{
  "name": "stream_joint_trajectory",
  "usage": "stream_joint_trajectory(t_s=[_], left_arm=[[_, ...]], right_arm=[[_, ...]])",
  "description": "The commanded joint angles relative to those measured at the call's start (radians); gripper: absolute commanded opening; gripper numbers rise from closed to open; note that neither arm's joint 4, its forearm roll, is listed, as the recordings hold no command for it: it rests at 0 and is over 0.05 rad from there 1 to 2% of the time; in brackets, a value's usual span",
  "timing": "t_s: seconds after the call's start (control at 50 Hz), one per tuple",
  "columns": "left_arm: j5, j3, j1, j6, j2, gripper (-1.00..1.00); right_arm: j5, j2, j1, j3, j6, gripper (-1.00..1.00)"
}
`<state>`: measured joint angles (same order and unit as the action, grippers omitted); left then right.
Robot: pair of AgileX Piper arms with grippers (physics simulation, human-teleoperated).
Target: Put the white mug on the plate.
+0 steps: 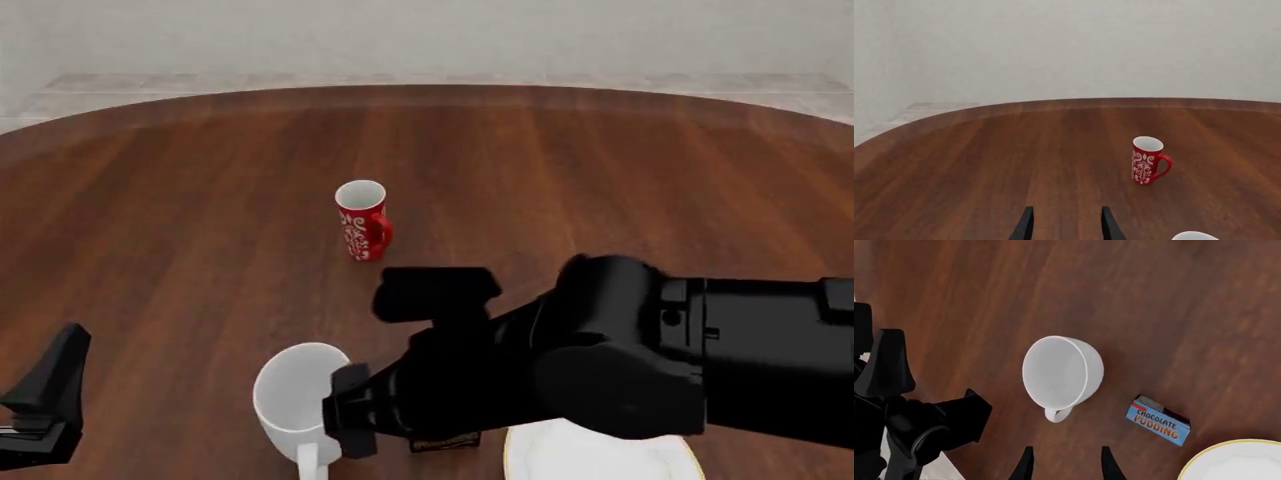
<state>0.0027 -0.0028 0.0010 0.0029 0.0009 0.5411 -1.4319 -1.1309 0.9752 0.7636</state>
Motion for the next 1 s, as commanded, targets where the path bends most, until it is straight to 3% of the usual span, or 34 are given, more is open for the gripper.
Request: stream_joint_trajectory(t_s=[0.02,0.22,1.0], left_arm=[[-0.002,0.000,-0.001,0.000,0.002,1.00],[-0.002,0.000,-0.001,0.000,0.002,1.00],[-0.002,0.000,-0.001,0.000,0.002,1.00]], right_arm=[[-0.014,-0.035,-0.016,0.014,0.006,1.00],[-0.024,-0.056,-0.016,0.029,-0.005,1.00],[-0.117,-0.129,-0.030,0.013,0.045,1.00]])
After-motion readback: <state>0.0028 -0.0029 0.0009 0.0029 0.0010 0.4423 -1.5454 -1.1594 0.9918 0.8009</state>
